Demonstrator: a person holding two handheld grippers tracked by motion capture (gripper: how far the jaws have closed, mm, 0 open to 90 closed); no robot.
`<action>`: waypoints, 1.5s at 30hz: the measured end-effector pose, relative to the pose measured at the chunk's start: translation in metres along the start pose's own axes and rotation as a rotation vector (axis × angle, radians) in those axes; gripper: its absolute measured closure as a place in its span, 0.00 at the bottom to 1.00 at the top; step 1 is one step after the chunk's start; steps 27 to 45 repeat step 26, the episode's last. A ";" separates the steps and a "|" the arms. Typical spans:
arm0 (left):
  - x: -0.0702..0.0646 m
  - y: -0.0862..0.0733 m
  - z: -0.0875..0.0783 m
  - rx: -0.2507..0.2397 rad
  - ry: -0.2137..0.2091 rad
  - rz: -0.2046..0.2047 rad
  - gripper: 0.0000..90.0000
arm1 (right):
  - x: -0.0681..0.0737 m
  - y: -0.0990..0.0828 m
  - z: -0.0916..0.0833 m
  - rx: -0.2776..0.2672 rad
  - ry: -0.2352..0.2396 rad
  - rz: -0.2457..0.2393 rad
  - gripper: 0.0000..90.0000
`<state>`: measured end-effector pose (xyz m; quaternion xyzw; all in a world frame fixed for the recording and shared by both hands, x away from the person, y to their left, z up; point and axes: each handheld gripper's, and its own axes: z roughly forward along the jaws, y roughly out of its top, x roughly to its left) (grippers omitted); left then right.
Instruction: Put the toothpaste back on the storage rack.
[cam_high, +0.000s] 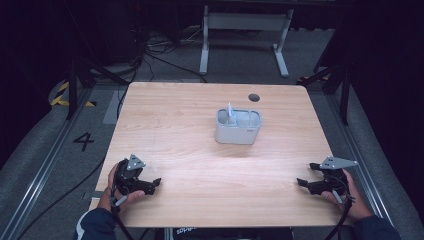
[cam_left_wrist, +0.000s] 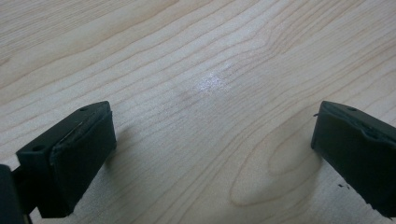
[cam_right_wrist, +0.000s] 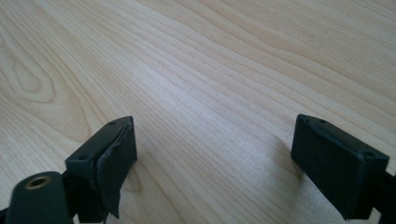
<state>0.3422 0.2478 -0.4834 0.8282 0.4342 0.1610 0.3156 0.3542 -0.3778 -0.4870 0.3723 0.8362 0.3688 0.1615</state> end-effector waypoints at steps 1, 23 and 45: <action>0.000 0.000 0.000 -0.002 0.000 0.001 0.00 | 0.000 0.000 0.000 0.000 0.000 0.000 0.16; 0.000 0.001 0.001 -0.001 0.006 0.001 0.00 | 0.000 0.000 0.000 -0.002 -0.001 0.001 0.16; 0.000 0.001 0.001 0.000 0.007 0.000 0.00 | 0.000 0.000 0.000 0.000 0.000 0.000 0.16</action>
